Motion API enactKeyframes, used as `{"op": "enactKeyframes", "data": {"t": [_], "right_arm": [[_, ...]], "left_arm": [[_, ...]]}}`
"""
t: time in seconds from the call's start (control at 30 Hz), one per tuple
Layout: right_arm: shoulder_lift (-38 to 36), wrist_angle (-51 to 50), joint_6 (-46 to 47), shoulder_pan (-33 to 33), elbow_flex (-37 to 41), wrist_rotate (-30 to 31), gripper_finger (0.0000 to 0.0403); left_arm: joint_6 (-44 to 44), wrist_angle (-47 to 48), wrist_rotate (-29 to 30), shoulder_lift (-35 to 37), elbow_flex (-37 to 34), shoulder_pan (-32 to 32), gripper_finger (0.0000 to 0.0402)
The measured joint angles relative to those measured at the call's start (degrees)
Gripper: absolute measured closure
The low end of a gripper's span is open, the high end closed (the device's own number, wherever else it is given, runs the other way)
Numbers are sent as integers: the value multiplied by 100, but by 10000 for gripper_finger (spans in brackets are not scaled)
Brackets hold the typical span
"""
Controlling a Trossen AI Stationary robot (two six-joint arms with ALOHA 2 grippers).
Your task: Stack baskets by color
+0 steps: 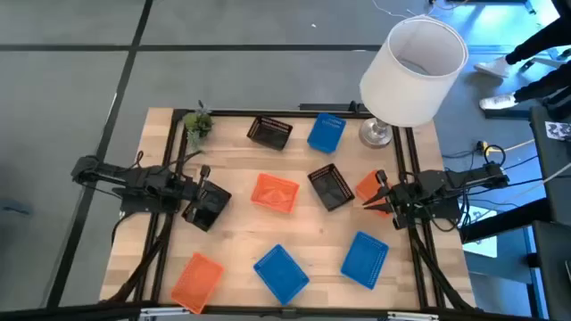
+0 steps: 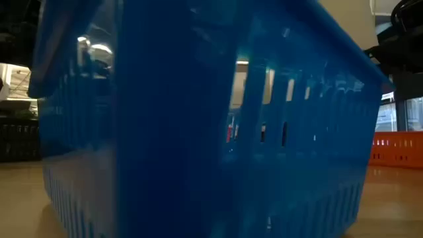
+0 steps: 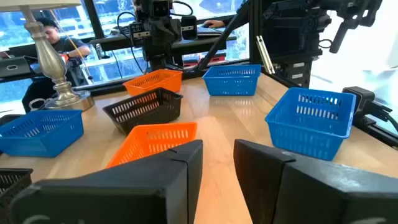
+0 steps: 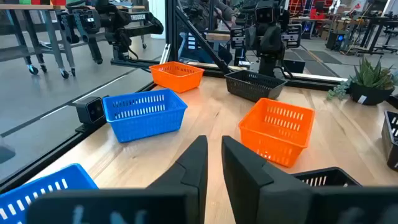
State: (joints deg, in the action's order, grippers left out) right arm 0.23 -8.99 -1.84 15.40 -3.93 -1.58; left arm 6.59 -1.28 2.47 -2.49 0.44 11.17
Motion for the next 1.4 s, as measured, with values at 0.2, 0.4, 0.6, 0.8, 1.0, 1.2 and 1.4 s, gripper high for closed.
{"op": "enactKeyframes", "data": {"t": [0.2,0.4,0.6,0.8,1.0,1.2,1.4], "right_arm": [[0,0,-5,1,0,0,352],[0,-2,-3,0,-2,0,352],[0,0,-1,1,0,-1,352],[0,-1,6,2,-2,-1,352],[0,-1,7,0,0,-1,352],[0,-2,4,0,0,-2,352],[0,24,240,0,0,-18,352]], "left_arm": [[0,0,-1,-1,-1,-1,317],[2,0,-1,1,-1,0,317],[0,0,-1,1,-1,0,317],[2,0,1,1,-1,1,317],[0,0,-1,0,-1,1,317],[0,0,1,1,-1,1,317],[1,0,0,0,-1,1,317]]}}
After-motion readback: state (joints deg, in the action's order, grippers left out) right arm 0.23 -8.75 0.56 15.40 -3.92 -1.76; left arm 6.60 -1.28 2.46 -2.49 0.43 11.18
